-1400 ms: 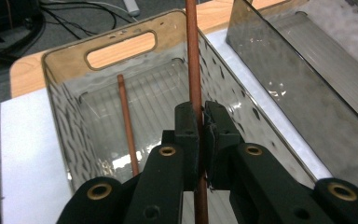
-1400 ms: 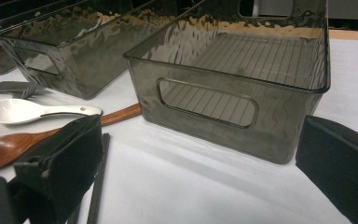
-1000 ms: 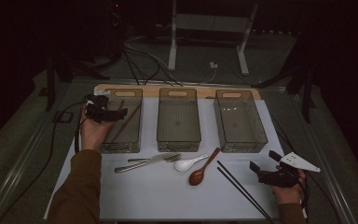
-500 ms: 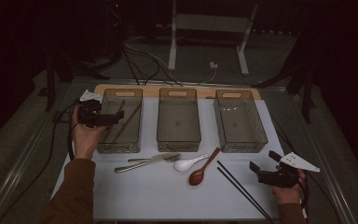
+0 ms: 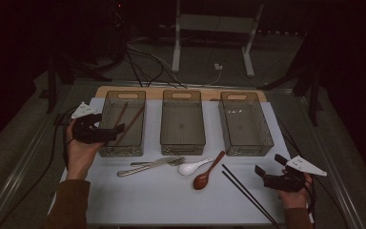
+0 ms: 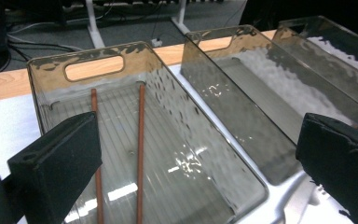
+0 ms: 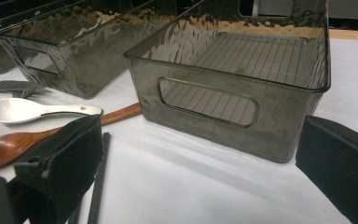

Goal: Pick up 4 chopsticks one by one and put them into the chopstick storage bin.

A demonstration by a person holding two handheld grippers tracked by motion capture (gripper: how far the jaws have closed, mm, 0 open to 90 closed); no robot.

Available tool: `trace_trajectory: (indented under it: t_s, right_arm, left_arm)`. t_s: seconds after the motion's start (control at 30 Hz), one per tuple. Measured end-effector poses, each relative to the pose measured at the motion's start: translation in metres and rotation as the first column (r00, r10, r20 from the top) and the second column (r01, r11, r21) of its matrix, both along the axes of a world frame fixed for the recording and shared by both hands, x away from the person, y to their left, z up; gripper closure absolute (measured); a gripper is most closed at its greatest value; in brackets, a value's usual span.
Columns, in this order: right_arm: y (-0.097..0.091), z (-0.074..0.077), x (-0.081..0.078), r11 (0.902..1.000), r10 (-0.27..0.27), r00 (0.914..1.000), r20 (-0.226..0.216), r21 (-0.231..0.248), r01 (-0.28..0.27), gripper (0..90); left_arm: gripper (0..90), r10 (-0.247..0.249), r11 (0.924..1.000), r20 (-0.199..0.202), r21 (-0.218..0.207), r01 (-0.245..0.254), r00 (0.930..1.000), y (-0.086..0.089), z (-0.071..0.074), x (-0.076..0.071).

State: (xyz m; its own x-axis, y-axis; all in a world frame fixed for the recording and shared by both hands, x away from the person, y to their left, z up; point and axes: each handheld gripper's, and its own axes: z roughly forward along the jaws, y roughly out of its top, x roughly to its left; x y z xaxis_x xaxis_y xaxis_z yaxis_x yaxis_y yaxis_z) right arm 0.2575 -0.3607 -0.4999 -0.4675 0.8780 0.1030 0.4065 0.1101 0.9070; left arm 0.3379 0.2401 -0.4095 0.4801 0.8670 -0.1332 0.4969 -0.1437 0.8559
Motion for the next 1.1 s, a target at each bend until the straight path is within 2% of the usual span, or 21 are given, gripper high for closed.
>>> trace_trajectory:
  t_s: [0.1, 0.23, 0.4, 0.67, 0.87, 0.93, 1.1]
  right_arm:
    - [0.000, 0.000, 0.000, 1.0000, -0.001, 1.0000, -0.001, -0.001, 0.001, 1.1]
    - [0.001, 0.000, 0.000, 1.0000, -0.005, 1.0000, -0.005, -0.002, 0.005, 1.1]
    - [0.001, 0.000, 0.000, 1.0000, -0.008, 1.0000, -0.005, -0.006, 0.008, 1.1]
    - [0.001, 0.003, -0.001, 0.9998, -0.020, 0.9998, -0.005, 0.007, 0.020, 1.1]
    - [0.005, 0.005, 0.000, 0.9999, -0.012, 0.9999, -0.003, -0.001, 0.012, 1.1]
    - [0.006, 0.005, 0.000, 0.9999, -0.013, 0.9999, -0.002, -0.004, 0.013, 1.1]
    - [0.006, 0.008, 0.000, 0.9998, -0.018, 0.9997, -0.016, -0.006, 0.018, 1.1]
  left_arm:
    - [1.3, -0.006, 0.9999, 0.021, -0.013, 0.007, 0.9998, -0.001, -0.003, -0.010]
    - [1.3, -0.026, 0.9994, 0.028, -0.020, 0.026, 0.9993, -0.001, -0.011, -0.022]
    - [1.3, -0.014, 0.9978, 0.053, -0.063, 0.017, 0.9985, 0.000, -0.022, -0.038]
    - [1.3, -0.013, 0.9964, 0.065, -0.083, 0.018, 0.9978, 0.007, -0.035, -0.061]
    - [1.3, -0.008, 0.9961, 0.070, -0.087, 0.014, 0.9975, 0.011, -0.041, -0.067]
    - [1.3, 0.000, 0.9942, 0.073, -0.107, 0.007, 0.9973, 0.013, -0.041, -0.068]
    - [1.3, 0.011, 0.9944, 0.075, -0.106, -0.003, 0.9971, 0.016, -0.043, -0.071]
